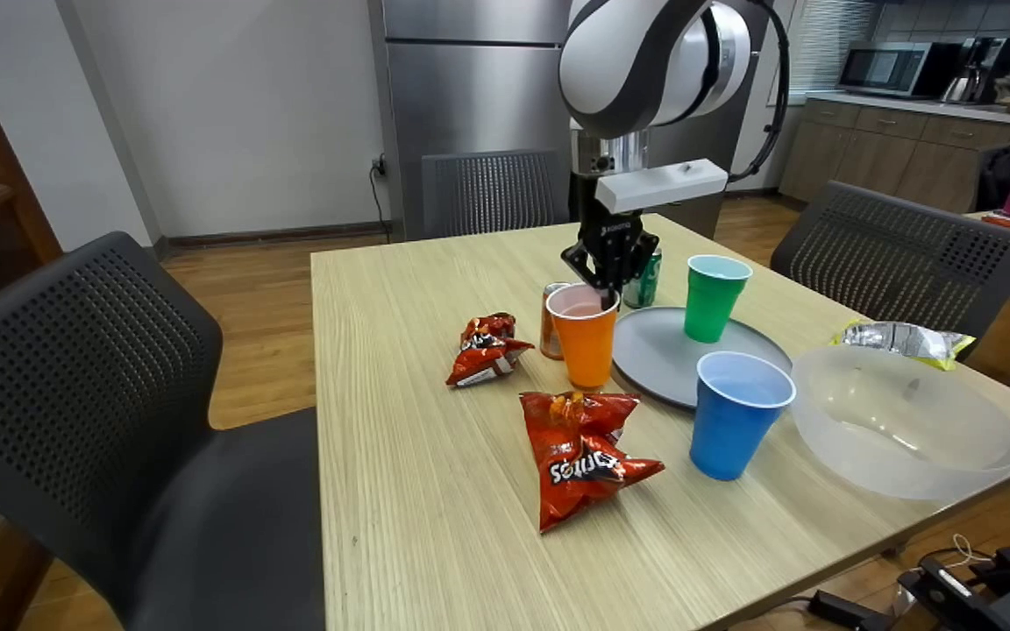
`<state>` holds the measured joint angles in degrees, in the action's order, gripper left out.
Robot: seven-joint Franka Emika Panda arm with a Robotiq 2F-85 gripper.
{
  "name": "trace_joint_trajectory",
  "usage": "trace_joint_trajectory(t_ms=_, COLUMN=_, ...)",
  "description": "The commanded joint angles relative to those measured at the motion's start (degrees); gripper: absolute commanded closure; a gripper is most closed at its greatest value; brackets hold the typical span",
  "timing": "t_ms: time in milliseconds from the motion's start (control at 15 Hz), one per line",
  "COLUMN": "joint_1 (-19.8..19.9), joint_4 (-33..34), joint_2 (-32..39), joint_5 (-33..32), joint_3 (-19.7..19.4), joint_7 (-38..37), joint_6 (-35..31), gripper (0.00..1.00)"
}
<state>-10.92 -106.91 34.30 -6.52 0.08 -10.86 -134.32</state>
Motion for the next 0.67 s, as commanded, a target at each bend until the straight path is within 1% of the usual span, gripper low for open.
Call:
trace_joint_trajectory(t_ms=0, joint_1=1.68, joint_4=-4.31, joint_2=-4.65, joint_5=0.83, joint_3=0.65, joint_7=1.52, joint_6=-0.7, gripper=0.99)
trace_joint_trajectory(t_ms=333, joint_1=3.66, joint_4=-6.97, joint_2=-7.61, joint_5=1.87, joint_3=0.8, joint_7=2.59, joint_6=-1.35, gripper=0.99)
trace_joint_trajectory(t_ms=600, joint_1=5.65, joint_4=-8.09, joint_2=-9.12, joint_5=3.94, joint_3=1.12, joint_7=3.98, joint_6=-1.73, gripper=0.99)
